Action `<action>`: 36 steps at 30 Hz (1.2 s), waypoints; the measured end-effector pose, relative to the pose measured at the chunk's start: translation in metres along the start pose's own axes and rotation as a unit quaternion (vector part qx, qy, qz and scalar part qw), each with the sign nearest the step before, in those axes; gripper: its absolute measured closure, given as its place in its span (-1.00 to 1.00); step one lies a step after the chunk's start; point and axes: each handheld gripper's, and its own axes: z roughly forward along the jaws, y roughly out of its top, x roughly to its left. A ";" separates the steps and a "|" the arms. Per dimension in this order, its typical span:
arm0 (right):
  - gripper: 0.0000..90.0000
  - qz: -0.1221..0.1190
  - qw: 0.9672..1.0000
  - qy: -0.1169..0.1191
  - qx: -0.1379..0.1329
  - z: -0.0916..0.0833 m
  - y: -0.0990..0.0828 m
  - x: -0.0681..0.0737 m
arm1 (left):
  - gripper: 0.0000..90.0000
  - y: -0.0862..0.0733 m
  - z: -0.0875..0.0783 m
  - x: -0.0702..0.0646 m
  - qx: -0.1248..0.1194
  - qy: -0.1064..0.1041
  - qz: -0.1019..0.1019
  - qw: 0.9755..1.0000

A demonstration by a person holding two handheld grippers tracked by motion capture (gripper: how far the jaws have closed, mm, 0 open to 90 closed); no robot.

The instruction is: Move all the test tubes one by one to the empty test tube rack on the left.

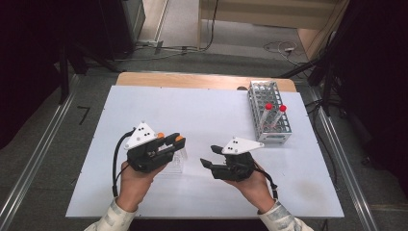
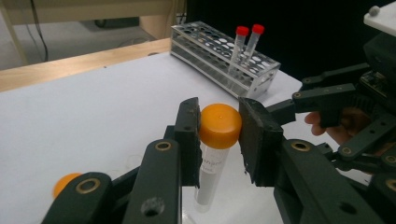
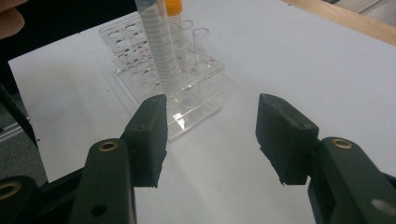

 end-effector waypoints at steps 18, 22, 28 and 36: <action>-0.09 0.013 1.000 -0.013 0.001 -0.003 -0.005 -0.010 | 0.57 0.005 -0.029 0.037 -0.010 0.068 -0.016 0.997; -0.11 0.016 1.000 -0.015 0.000 -0.003 -0.005 -0.012 | 0.57 0.004 -0.032 0.046 -0.009 0.086 -0.018 0.996; -0.24 0.021 1.000 -0.018 0.005 -0.002 -0.005 -0.012 | 0.57 0.000 -0.030 0.054 -0.013 0.114 -0.019 0.993; -0.32 0.025 0.999 -0.023 0.007 -0.001 -0.005 -0.013 | 0.57 -0.004 -0.025 0.058 -0.013 0.126 -0.021 0.992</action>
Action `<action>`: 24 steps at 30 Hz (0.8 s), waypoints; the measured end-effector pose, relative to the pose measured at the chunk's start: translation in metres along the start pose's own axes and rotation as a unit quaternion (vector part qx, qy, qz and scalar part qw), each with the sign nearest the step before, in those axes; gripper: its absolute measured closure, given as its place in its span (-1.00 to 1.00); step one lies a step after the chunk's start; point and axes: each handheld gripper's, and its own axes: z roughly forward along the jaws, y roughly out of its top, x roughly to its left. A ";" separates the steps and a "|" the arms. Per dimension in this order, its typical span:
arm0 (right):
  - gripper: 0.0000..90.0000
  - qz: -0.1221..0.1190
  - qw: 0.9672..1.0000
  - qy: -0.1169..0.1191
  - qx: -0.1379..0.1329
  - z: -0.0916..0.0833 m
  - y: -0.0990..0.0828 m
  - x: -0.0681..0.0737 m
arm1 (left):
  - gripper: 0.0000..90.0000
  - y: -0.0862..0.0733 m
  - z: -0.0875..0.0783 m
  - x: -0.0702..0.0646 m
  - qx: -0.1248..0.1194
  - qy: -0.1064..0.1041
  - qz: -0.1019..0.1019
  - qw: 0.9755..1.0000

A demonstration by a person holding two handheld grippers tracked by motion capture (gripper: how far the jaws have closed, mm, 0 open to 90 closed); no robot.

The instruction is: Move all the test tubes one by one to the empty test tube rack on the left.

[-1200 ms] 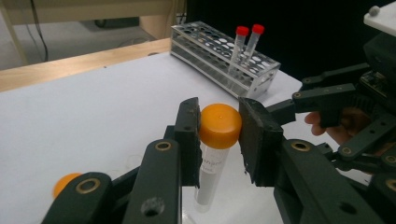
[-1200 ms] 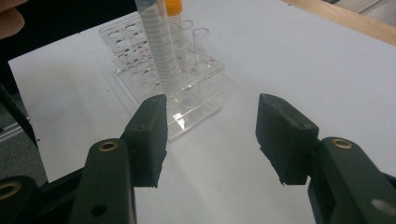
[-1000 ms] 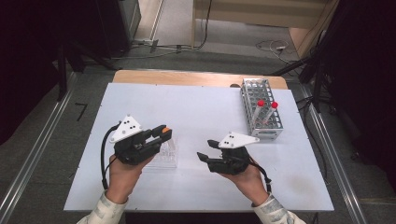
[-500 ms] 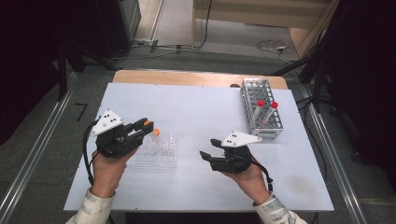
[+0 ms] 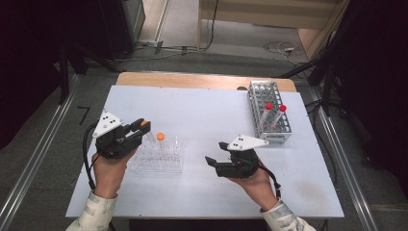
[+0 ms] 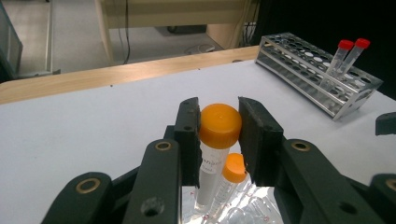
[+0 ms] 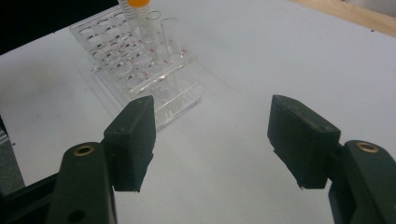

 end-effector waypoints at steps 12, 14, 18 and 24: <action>-0.33 0.003 1.000 -0.004 -0.004 -0.002 0.000 -0.001 | 0.56 -0.016 0.015 -0.003 0.022 0.021 0.006 1.000; -0.33 0.002 1.000 -0.005 -0.004 -0.002 0.000 -0.002 | 0.56 -0.019 0.017 -0.004 0.025 0.024 0.005 0.999; -0.34 0.002 1.000 -0.005 -0.003 -0.002 0.000 -0.001 | 0.56 -0.025 0.022 -0.008 0.033 0.029 0.011 0.999; -0.35 0.001 1.000 -0.006 -0.002 -0.002 -0.001 -0.003 | 0.54 -0.030 0.025 -0.007 0.044 0.036 0.005 0.998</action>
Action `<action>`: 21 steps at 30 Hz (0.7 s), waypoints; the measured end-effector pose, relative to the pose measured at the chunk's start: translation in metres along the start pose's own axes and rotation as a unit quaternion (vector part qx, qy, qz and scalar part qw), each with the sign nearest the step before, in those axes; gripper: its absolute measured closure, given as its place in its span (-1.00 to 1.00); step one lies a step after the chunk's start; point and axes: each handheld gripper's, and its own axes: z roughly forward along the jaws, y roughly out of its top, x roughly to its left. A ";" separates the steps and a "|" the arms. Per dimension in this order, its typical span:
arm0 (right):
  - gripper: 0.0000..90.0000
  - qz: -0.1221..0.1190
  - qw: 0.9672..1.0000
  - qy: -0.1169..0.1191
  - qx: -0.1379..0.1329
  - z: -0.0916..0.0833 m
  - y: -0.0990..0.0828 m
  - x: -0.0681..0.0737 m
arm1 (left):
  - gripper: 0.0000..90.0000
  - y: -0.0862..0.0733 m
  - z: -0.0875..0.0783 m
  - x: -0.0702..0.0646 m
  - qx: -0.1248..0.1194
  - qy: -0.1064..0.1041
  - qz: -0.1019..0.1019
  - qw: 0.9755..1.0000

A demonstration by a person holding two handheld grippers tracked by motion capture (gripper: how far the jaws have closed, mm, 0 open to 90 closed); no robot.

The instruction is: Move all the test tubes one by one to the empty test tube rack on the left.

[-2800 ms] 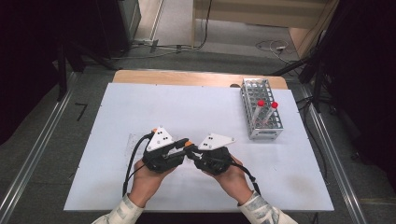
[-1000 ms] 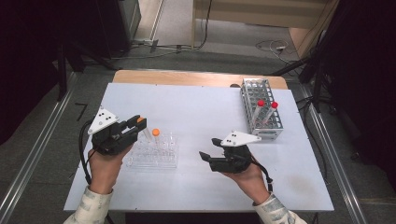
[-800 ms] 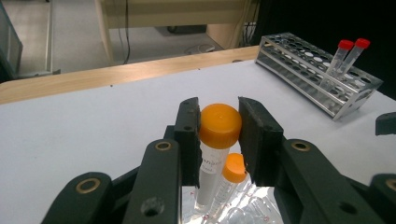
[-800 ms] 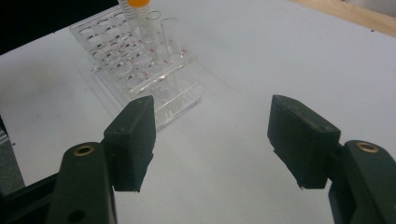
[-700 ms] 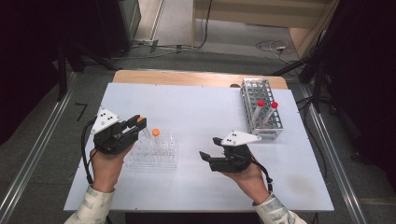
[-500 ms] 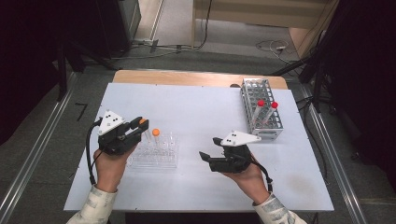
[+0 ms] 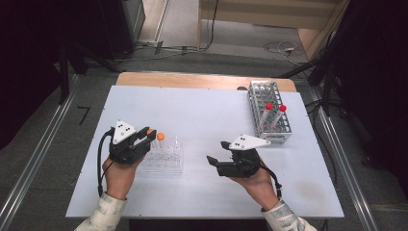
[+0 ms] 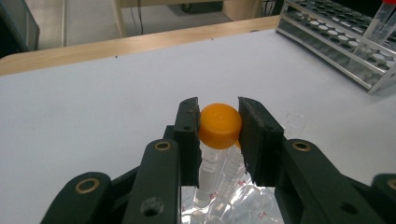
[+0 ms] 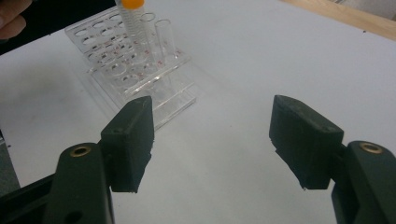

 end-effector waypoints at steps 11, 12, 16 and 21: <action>-0.36 0.009 1.000 -0.029 -0.007 -0.004 -0.001 -0.011 | 0.24 0.001 -0.006 0.005 -0.010 -0.008 -0.024 1.000; -0.36 0.007 0.999 -0.039 -0.007 -0.004 -0.002 -0.013 | 0.17 0.001 -0.006 0.005 -0.012 -0.008 -0.025 1.000; -0.36 0.019 0.998 -0.067 -0.009 -0.008 -0.003 -0.028 | -0.13 0.000 -0.006 0.005 -0.013 0.005 -0.027 1.000; -0.35 0.036 0.994 -0.103 -0.017 -0.016 -0.006 -0.050 | -0.25 0.000 -0.006 0.004 -0.016 0.006 -0.029 0.999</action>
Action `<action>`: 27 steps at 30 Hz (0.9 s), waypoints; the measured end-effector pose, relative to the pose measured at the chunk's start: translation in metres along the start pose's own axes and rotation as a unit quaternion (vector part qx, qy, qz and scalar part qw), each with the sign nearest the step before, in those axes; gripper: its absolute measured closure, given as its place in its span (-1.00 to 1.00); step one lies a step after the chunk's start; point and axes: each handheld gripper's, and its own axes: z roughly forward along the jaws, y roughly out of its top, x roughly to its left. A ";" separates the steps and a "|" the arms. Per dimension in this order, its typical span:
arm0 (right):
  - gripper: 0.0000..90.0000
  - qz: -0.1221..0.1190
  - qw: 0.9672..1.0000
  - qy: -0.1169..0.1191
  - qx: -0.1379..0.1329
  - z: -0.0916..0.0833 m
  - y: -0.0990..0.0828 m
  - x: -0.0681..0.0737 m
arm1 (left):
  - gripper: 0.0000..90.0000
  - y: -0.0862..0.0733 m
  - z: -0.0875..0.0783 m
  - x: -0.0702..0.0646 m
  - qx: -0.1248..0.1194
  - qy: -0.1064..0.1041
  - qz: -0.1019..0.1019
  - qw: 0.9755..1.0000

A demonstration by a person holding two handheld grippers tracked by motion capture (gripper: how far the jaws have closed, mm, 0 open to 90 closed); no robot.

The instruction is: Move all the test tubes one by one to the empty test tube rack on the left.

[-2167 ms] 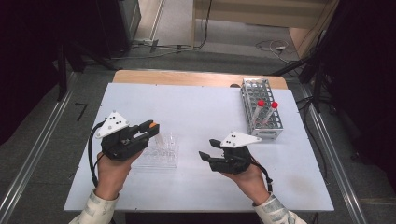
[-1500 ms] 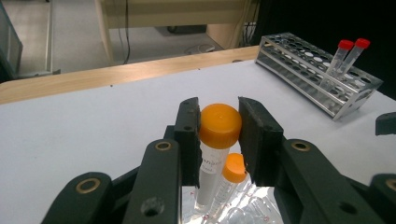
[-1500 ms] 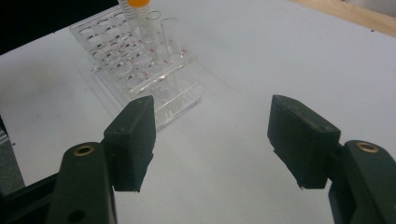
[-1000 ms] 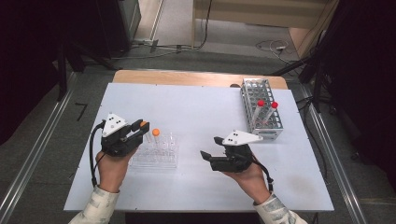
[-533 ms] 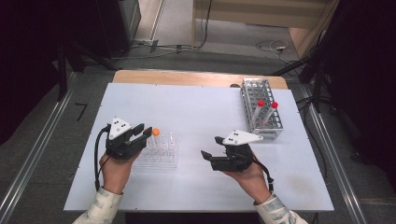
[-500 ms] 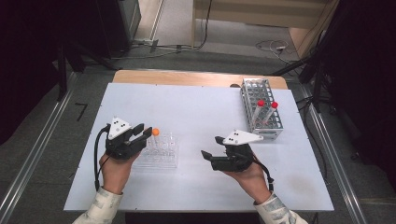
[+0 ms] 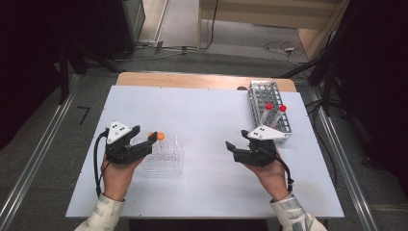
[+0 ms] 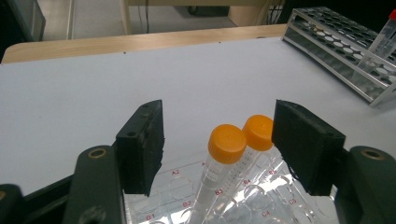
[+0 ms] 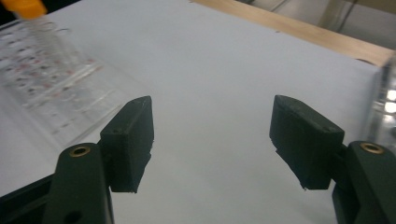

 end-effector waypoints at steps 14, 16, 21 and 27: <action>-0.30 0.051 0.995 -0.085 -0.009 0.000 -0.002 -0.056 | -0.41 0.002 -0.002 0.001 -0.007 0.011 -0.004 1.000; -0.29 0.051 0.994 -0.094 -0.009 0.002 -0.001 -0.061 | -0.42 0.002 -0.002 0.000 -0.007 0.011 -0.003 1.000; -0.23 0.059 0.992 -0.114 -0.010 0.008 -0.001 -0.073 | -0.44 0.002 -0.003 0.001 -0.010 0.012 -0.005 1.000; -0.12 0.080 0.988 -0.132 -0.012 0.013 -0.003 -0.086 | -0.44 0.002 -0.003 0.000 -0.010 0.013 -0.004 1.000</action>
